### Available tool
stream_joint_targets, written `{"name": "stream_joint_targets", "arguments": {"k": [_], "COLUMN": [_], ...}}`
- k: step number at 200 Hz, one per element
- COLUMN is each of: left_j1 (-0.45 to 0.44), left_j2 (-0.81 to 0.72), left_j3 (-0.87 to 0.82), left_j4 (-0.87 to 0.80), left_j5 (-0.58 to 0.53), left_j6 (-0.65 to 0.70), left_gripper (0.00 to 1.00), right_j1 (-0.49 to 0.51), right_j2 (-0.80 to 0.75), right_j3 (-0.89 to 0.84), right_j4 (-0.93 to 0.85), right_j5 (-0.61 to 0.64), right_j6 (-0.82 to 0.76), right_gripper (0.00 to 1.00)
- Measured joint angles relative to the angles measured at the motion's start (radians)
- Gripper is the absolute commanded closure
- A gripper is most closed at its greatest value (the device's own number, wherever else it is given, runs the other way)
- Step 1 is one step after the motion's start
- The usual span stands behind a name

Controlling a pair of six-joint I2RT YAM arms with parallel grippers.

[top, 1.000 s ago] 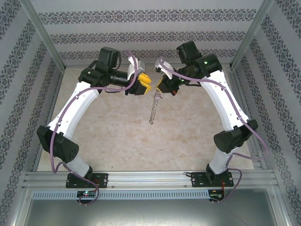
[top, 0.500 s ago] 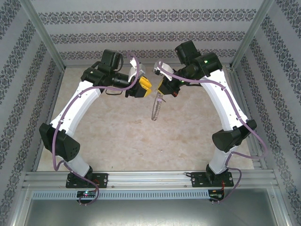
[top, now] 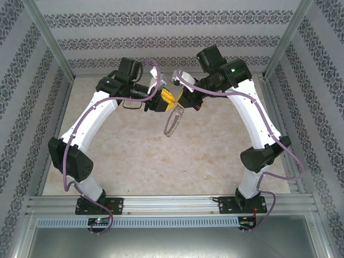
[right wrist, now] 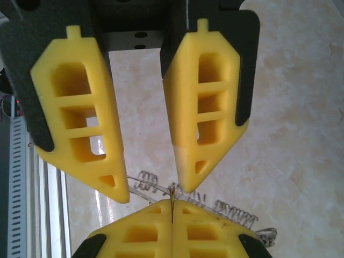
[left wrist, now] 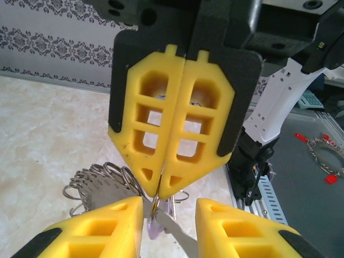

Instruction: Put the keys on the keyring

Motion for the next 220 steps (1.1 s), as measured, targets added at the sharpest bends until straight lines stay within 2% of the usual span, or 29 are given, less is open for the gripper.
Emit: {"name": "stream_joint_targets", "arguments": {"k": [56, 78, 114, 130, 217, 220], "left_j1": [-0.002, -0.003, -0.003, -0.002, -0.003, -0.003], "left_j2": [0.013, 0.02, 0.02, 0.02, 0.019, 0.019], "left_j3": [0.0, 0.0, 0.0, 0.0, -0.03, -0.032], "left_j4": [-0.002, -0.003, -0.008, -0.012, 0.035, 0.039], "left_j5": [0.007, 0.007, 0.011, 0.011, 0.04, 0.043], "left_j6": [0.0, 0.001, 0.005, 0.006, -0.01, -0.012], "left_gripper": [0.7, 0.73, 0.89, 1.0, 1.0, 0.97], "right_j1": [0.006, 0.006, 0.006, 0.006, 0.006, 0.006], "right_j2": [0.004, 0.004, 0.004, 0.004, -0.01, -0.011], "right_j3": [0.0, 0.001, 0.002, 0.003, -0.014, -0.017], "right_j4": [0.0, 0.0, -0.001, -0.005, 0.006, 0.007], "right_j5": [0.0, 0.0, 0.0, 0.0, 0.005, 0.005], "right_j6": [-0.003, -0.003, -0.003, -0.003, 0.02, 0.021], "right_gripper": [1.0, 1.0, 1.0, 1.0, 1.0, 1.0]}}
